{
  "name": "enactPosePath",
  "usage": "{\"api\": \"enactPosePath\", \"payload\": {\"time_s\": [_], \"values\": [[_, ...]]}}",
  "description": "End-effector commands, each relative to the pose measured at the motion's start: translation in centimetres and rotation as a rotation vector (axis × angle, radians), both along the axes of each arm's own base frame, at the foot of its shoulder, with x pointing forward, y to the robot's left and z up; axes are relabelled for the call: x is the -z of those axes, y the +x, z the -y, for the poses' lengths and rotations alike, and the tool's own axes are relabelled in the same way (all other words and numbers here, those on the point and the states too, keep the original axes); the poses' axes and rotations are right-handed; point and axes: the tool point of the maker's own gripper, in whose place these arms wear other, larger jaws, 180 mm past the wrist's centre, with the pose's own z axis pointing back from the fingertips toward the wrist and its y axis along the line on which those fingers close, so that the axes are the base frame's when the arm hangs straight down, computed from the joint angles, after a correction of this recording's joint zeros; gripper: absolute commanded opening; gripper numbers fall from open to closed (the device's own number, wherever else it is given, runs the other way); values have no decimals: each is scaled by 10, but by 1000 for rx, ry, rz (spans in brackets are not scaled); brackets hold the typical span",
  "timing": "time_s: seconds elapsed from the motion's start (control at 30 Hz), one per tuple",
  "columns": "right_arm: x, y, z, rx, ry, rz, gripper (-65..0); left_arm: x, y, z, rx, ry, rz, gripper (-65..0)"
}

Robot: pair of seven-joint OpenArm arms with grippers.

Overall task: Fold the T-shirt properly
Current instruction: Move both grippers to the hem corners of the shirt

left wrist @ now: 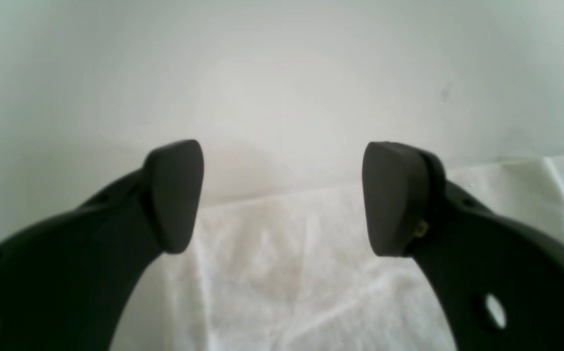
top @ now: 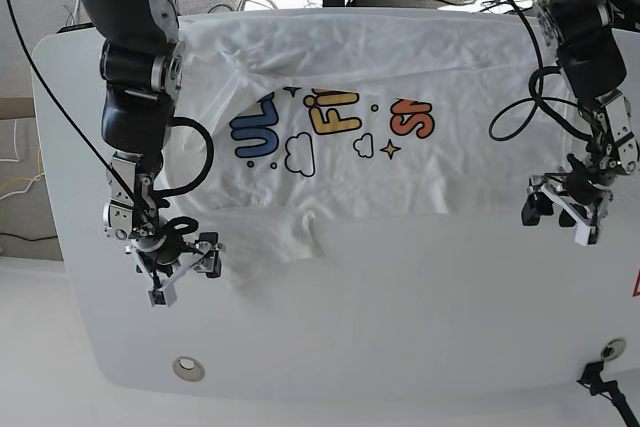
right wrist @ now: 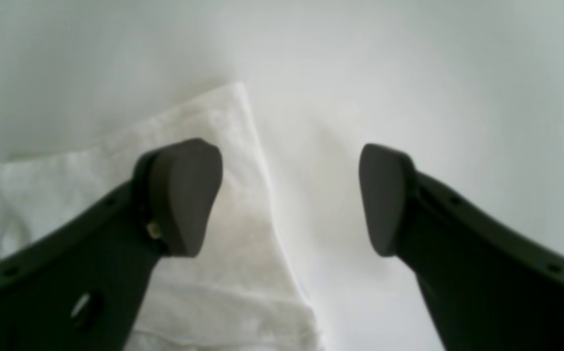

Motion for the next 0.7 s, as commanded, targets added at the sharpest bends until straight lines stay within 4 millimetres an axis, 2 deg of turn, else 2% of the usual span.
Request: {"api": "enactPosePath", "payload": {"time_s": [0.0,0.1,0.3,0.43,0.53,0.6,0.67], "values": [[-15,16,5,23,29,61,-192,-27,21,-7,-13,-12,103,-165],[-5,15,2,31,55,39,-191,-12,16,-2,-4,-28,73,-165],[10,10,-8,32,87,0,-192,-13,17,-1,3,-23,76,-165],[13,10,-24,12,105,-8,-194,-18,14,-18,-10,7,75,-165],[14,11,-46,-11,130,-8,-195,-23,11,-33,-24,30,76,-165],[14,11,-50,-15,134,-8,-195,-26,10,-38,-28,37,77,-165],[15,11,-62,-30,147,-10,-196,-27,10,-40,-31,42,79,-165]]}}
